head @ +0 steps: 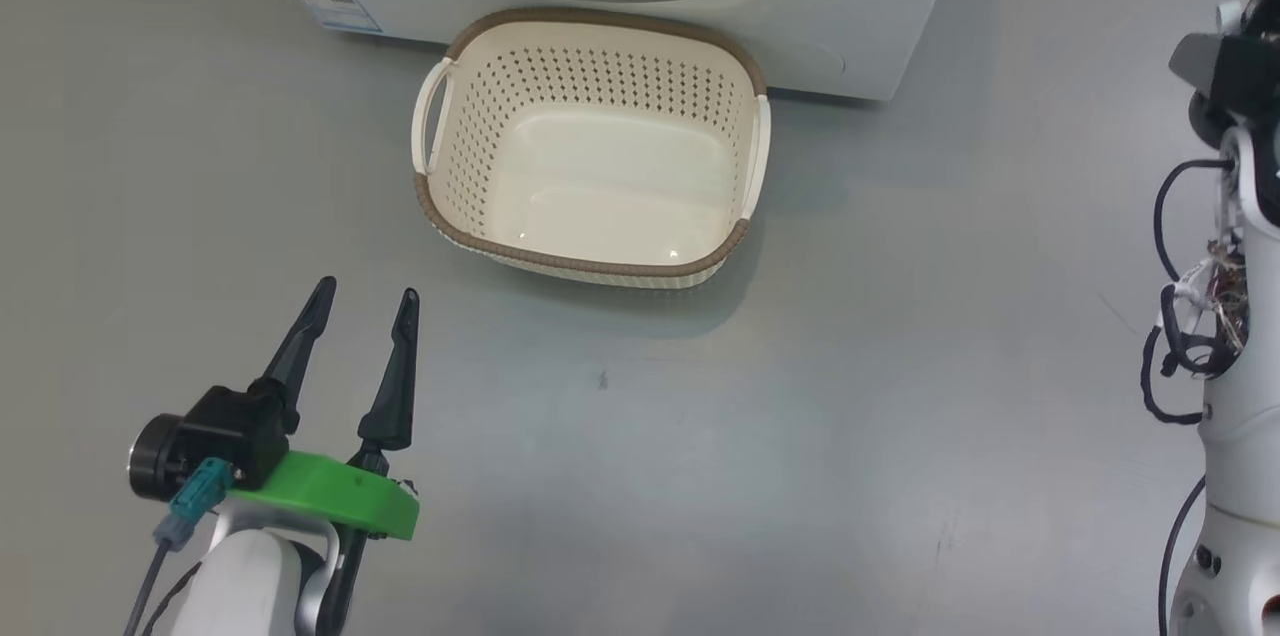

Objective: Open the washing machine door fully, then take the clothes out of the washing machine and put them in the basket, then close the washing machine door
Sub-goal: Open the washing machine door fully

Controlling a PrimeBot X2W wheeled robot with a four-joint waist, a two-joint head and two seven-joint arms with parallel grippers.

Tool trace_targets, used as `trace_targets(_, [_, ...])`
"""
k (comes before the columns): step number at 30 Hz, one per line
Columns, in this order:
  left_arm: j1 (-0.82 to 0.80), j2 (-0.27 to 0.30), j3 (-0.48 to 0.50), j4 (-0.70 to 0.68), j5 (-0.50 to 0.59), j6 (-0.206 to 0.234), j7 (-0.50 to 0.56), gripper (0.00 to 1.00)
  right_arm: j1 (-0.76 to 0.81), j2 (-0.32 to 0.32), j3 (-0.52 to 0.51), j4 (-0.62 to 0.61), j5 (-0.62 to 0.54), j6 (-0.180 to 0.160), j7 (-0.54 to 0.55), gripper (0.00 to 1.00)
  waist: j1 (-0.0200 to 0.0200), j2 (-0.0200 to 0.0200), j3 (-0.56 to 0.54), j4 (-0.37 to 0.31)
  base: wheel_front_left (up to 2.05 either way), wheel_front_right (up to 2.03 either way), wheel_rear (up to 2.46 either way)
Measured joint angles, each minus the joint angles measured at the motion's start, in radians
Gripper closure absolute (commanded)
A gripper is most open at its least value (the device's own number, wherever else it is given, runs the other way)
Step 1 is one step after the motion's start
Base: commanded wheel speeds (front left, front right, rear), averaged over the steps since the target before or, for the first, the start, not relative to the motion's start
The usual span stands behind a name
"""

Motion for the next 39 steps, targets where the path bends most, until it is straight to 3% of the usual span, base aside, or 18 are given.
trace_targets(9, [-0.049,0.0,-0.023,-0.003,-0.037,0.0,0.0,0.0,-0.172,-0.022,-0.01,0.065,0.022,-0.001,0.049,1.0,0.0,0.0,0.084,0.06,0.0,0.0,0.0])
trace_targets(25, [-0.095,-0.002,-0.058,0.013,-0.076,0.0,0.0,0.0,-0.383,-0.03,-0.045,0.298,0.107,-0.001,0.15,1.0,0.0,0.0,0.18,0.157,0.0,0.0,0.0])
trace_targets(39, [-0.099,-0.003,-0.059,0.027,-0.084,0.0,0.0,0.0,-0.486,-0.034,-0.016,0.424,0.109,-0.001,0.211,1.0,0.0,0.0,0.193,0.184,0.0,0.0,0.0])
